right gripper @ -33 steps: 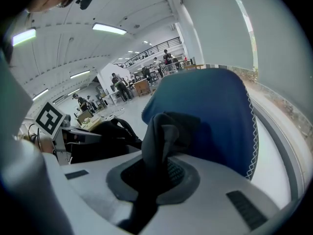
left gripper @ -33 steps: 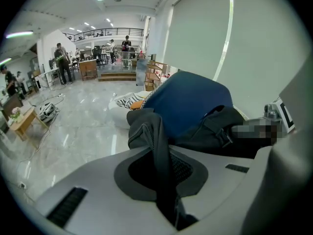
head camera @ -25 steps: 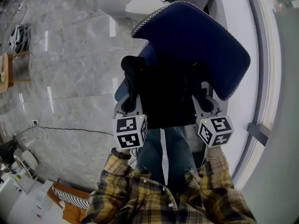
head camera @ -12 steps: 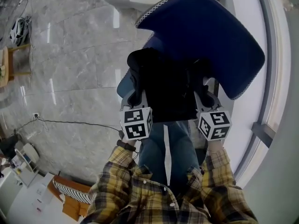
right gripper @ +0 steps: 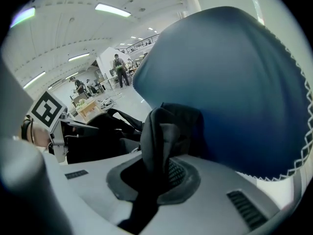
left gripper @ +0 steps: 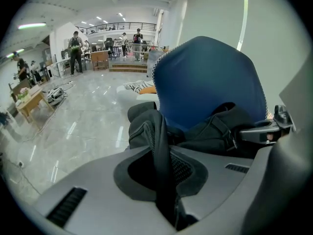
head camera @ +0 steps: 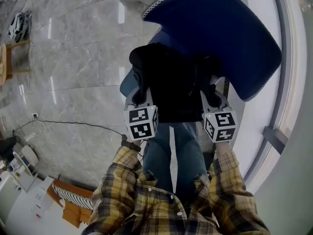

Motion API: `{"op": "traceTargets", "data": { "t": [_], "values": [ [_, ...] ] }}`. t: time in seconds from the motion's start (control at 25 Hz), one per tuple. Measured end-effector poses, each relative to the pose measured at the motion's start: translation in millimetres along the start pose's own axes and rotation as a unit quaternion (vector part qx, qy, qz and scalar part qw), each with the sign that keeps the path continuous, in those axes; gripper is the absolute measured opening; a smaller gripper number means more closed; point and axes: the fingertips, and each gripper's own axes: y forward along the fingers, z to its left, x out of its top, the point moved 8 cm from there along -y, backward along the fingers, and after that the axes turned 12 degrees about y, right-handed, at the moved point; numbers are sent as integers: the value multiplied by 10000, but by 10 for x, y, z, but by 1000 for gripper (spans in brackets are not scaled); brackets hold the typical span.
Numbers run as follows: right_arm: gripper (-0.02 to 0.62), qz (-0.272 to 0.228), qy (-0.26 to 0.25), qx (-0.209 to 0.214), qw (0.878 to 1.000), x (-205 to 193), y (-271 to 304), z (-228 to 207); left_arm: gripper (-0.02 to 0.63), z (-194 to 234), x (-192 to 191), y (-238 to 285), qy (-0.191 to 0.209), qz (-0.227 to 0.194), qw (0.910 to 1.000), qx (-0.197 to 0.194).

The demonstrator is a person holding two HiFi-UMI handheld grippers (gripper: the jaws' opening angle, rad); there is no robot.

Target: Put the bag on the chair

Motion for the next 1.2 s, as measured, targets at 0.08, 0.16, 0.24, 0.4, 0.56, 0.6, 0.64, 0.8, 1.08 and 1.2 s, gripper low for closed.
{"op": "traceTargets", "data": {
  "t": [0.08, 0.16, 0.24, 0.4, 0.56, 0.6, 0.64, 0.8, 1.08, 1.2],
  "values": [
    [34, 80, -97, -50, 9999, -59, 50, -29, 35, 12, -60, 39, 0, 27, 9999, 103],
    [34, 130, -157, -87, 9998, -116, 89, -64, 35, 23, -123, 81, 18, 48, 9998, 177],
    [34, 170, -185, -119, 9996, -160, 119, -100, 35, 30, -174, 120, 51, 47, 9998, 190],
    [34, 197, -246, -152, 9994, -193, 168, -135, 35, 42, -239, 160, 121, 75, 9996, 224],
    [34, 218, -323, -154, 9991, -197, 193, -125, 35, 71, -245, 165, 107, 117, 9995, 270],
    [34, 222, -327, -147, 9991, -199, 197, -127, 36, 74, -247, 164, 104, 120, 9995, 283],
    [34, 227, -329, -141, 9991, -202, 200, -132, 37, 70, -249, 165, 99, 124, 9995, 290],
    [35, 310, -302, -121, 9990, -200, 202, -140, 47, 57, -242, 170, 105, 167, 9994, 286],
    [113, 443, -159, -93, 9988, -130, 174, -112, 171, 64, -185, 114, -18, 150, 9998, 160],
    [183, 340, -60, -102, 9994, -78, 140, -108, 207, 80, -145, 84, -58, 90, 9998, 170]
  ]
}}
